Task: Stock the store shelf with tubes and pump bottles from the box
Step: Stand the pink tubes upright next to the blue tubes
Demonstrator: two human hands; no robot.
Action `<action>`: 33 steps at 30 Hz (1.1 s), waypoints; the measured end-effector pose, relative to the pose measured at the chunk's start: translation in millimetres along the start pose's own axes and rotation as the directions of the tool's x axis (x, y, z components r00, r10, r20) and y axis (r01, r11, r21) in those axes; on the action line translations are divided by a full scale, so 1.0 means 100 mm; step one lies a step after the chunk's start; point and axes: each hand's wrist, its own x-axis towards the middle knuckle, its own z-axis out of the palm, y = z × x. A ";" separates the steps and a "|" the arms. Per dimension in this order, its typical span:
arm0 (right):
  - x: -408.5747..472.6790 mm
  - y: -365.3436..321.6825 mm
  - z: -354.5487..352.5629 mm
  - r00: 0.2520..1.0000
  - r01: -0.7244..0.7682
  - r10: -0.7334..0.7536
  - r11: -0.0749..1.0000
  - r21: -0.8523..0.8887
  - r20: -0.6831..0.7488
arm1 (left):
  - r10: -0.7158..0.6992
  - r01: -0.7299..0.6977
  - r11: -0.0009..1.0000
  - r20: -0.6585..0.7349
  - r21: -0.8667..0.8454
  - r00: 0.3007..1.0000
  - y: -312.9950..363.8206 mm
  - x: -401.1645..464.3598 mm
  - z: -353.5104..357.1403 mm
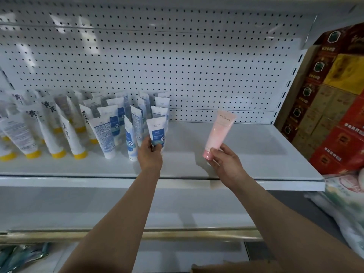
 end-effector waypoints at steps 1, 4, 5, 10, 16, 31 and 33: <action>0.00 0.00 0.00 1.000 -0.003 0.003 1.000 -0.001 -0.002 | -0.002 0.002 1.000 -0.002 0.007 1.000 0.01 -0.01 0.00; -0.01 0.01 -0.01 1.000 -0.011 0.011 1.000 0.001 0.003 | 0.005 -0.004 0.999 -0.011 0.039 1.000 0.03 -0.03 0.00; -0.01 0.01 -0.01 1.000 -0.012 0.012 1.000 0.003 0.004 | 0.005 -0.005 0.999 -0.012 0.042 1.000 0.03 -0.06 0.00; -0.04 -0.02 -0.01 1.000 -0.007 0.006 1.000 0.024 0.001 | -0.039 0.040 0.999 -0.045 0.018 0.998 -0.04 -0.24 0.03; -0.10 -0.09 -0.03 1.000 -0.012 0.012 0.999 0.047 -0.003 | 0.012 -0.007 0.999 -0.164 0.034 0.986 -0.01 -0.70 0.17; 0.06 -0.29 -0.20 0.998 0.063 -0.064 0.993 -0.095 0.002 | 0.043 0.006 0.995 0.474 -0.103 0.879 0.38 -0.58 0.89; 0.11 -0.29 -0.21 0.998 0.066 -0.067 0.992 -0.103 -0.009 | 0.033 0.046 0.990 0.530 -0.135 0.847 0.36 -0.53 0.97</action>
